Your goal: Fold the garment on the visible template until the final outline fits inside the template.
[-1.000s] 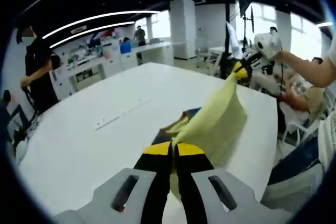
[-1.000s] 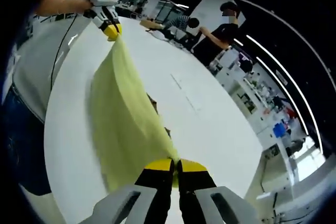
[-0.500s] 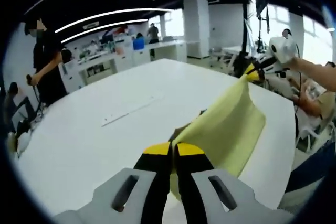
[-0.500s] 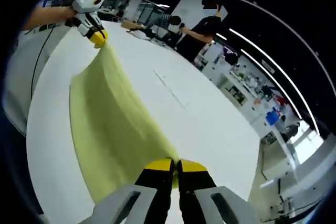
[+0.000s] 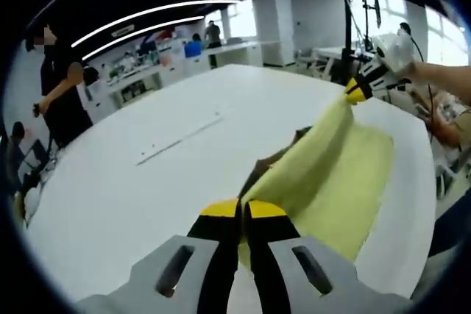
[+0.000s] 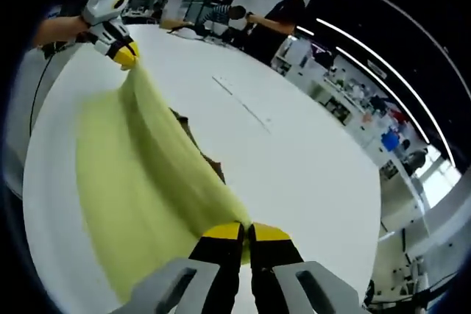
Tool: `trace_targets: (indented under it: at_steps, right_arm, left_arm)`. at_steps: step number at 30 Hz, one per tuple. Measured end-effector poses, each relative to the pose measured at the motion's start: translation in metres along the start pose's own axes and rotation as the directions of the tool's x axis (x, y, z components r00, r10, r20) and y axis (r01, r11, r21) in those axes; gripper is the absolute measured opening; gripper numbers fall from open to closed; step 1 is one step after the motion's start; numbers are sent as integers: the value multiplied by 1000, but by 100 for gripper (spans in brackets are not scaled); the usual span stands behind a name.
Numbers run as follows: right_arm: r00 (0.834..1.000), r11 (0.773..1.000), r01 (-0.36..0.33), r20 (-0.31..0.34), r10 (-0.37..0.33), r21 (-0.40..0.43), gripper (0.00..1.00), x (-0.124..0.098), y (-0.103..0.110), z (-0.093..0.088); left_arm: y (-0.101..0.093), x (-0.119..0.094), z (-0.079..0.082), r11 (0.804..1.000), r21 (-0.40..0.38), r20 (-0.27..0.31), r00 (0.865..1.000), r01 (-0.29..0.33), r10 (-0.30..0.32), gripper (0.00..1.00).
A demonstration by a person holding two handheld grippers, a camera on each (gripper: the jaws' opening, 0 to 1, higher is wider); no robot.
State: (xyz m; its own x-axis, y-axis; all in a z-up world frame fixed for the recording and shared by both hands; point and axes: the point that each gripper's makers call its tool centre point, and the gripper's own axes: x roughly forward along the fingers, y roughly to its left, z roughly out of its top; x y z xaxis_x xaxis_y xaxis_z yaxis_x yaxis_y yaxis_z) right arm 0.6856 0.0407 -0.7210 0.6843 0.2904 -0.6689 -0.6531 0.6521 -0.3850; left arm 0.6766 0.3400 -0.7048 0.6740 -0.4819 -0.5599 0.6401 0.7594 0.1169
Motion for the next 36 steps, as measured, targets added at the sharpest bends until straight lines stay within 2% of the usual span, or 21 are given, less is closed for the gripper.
trace_targets:
  at_steps: [2,4,9,13,18,21,24,29,36]
  right_arm:
    - [1000,1000,-1,-11,1,1,0,7,1,-2]
    - [1000,1000,-1,-13,1,8,0,13,1,-1]
    - [1000,999,-13,-23,14,46,0,24,0,-7]
    - [999,998,-30,-35,33,60,0,33,3,-14]
    - [997,989,-65,-34,70,135,1,41,7,-23]
    - [995,987,-84,-35,90,138,2,43,10,-27]
    - [994,986,-93,-36,99,136,3,44,12,-28]
    - [995,985,-90,-25,95,147,10,40,10,-28]
    - [998,994,-67,-15,69,81,26,30,11,-26]
  left_arm:
    - [2,6,-7,1000,9,-14,1000,-10,10,0]
    - [5,11,-13,1000,-14,-29,999,-19,18,0]
    - [15,21,-21,999,-16,-29,999,-43,42,1]
    - [19,32,-25,999,8,-32,999,-36,37,1]
    - [21,43,-35,998,51,-67,997,-33,37,1]
    - [24,47,-38,996,78,-81,996,-37,43,2]
    - [26,46,-37,998,62,-73,997,-34,38,2]
    - [30,42,-34,998,53,-54,998,-40,43,3]
    - [25,34,-34,996,92,-35,999,-1,4,7]
